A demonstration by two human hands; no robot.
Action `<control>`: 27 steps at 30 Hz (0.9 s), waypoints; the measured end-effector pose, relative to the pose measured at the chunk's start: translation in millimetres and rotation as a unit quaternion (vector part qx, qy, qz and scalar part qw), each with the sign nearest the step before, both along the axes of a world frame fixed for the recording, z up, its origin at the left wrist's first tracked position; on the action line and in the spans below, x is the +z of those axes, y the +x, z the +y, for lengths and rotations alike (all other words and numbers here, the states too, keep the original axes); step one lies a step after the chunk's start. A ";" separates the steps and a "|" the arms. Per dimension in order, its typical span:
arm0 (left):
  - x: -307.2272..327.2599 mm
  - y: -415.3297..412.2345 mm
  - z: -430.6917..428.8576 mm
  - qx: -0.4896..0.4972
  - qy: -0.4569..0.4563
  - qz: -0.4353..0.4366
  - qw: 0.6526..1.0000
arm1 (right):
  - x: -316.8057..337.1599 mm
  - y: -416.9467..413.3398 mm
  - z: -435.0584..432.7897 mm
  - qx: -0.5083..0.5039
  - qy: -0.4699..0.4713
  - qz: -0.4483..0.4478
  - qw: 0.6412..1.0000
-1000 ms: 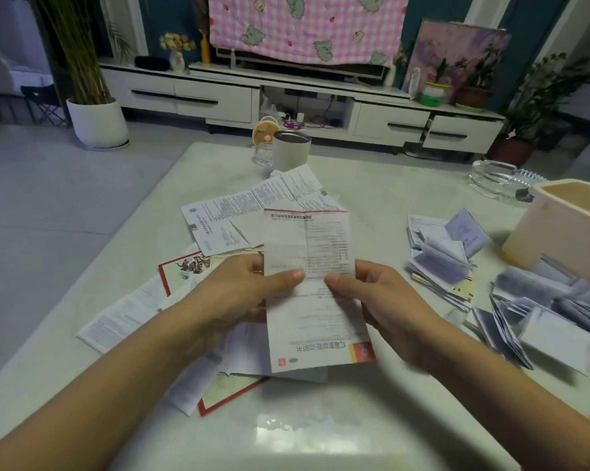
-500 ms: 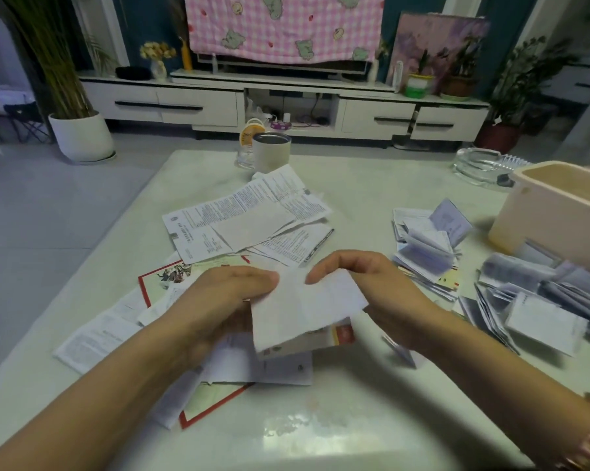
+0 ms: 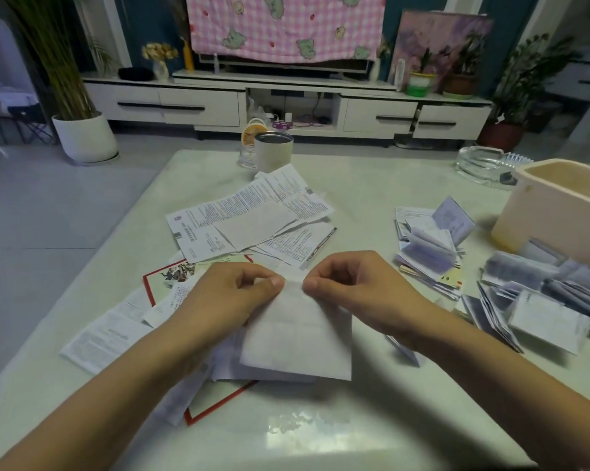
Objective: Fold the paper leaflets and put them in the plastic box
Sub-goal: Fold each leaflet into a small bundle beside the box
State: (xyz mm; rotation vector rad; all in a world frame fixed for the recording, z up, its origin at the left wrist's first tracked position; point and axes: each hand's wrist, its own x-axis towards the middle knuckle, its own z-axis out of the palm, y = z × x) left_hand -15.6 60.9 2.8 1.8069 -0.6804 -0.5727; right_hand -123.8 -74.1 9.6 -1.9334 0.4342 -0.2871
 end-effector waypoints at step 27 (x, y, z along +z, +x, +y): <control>1.2 -9.4 -15.7 -0.111 -0.042 0.040 0.992 | 4.2 1.9 -6.1 -0.089 0.069 -0.141 0.984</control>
